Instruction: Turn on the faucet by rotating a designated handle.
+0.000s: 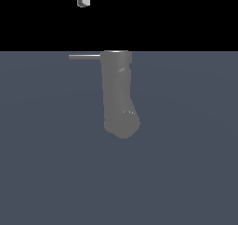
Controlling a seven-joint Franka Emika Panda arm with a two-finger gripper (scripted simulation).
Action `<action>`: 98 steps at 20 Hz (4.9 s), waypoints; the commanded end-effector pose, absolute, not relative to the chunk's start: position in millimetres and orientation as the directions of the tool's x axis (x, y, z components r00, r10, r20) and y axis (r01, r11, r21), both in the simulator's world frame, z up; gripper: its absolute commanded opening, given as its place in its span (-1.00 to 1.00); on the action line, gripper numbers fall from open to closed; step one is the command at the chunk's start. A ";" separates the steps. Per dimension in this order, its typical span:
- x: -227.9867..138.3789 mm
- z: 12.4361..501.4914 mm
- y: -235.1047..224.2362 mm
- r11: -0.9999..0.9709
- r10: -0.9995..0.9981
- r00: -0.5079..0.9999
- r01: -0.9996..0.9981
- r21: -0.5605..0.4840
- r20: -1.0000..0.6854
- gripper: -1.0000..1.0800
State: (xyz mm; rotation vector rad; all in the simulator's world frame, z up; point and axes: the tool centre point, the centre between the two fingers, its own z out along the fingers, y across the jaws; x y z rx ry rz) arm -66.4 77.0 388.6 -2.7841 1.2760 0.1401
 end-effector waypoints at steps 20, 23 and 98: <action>18.1 293.4 123.1 -0.194 -0.980 0.193 -0.981 0.012 -0.036 -1.00; 24.6 284.3 127.3 -0.149 -0.989 0.149 -0.989 0.009 -0.022 -1.00; -110.9 269.6 58.2 -0.079 -0.997 0.079 -0.997 -0.001 0.000 -1.00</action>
